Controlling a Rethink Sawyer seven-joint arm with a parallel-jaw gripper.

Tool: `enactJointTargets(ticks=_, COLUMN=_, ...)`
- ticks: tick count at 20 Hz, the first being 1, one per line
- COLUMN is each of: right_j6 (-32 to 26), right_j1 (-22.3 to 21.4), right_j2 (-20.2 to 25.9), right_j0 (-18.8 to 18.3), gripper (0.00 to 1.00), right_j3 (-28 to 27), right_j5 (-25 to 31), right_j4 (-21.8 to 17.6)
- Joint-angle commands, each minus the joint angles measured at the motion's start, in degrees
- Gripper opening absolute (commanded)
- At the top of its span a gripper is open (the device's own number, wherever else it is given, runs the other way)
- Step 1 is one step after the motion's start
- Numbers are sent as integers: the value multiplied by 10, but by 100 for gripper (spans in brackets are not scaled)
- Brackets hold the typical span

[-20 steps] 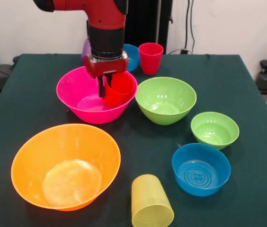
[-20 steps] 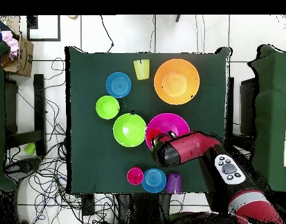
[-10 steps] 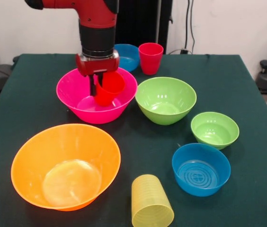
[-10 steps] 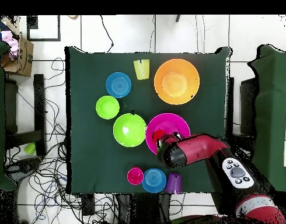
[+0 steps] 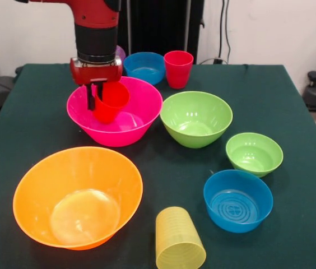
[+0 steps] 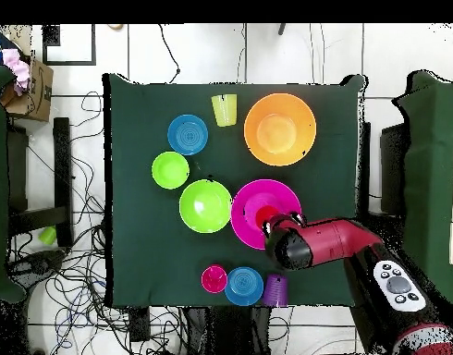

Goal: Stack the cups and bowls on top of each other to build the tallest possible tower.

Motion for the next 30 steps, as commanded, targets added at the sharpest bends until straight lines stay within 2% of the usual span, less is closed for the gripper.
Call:
enactJointTargets(ticks=1, right_j6=-47, right_j1=29, right_j2=22, right_j0=24, gripper=0, right_j3=-38, right_j5=-2, right_j4=-60)
enactJointTargets(ticks=7, right_j6=-11, right_j1=50, right_j2=12, right_j0=48, gripper=0, right_j3=-57, right_j5=-17, right_j4=-66)
enactJointTargets(ticks=16, right_j6=-8, right_j1=56, right_j2=5, right_j0=53, gripper=0, right_j3=-62, right_j5=-25, right_j4=-68)
enactJointTargets(ticks=27, right_j6=-21, right_j1=54, right_j2=22, right_j0=35, gripper=0, right_j3=-53, right_j5=-24, right_j4=-58)
enactJointTargets(ticks=30, right_j6=-38, right_j1=35, right_j2=47, right_j0=16, gripper=0, right_j3=-29, right_j5=-6, right_j4=-34)
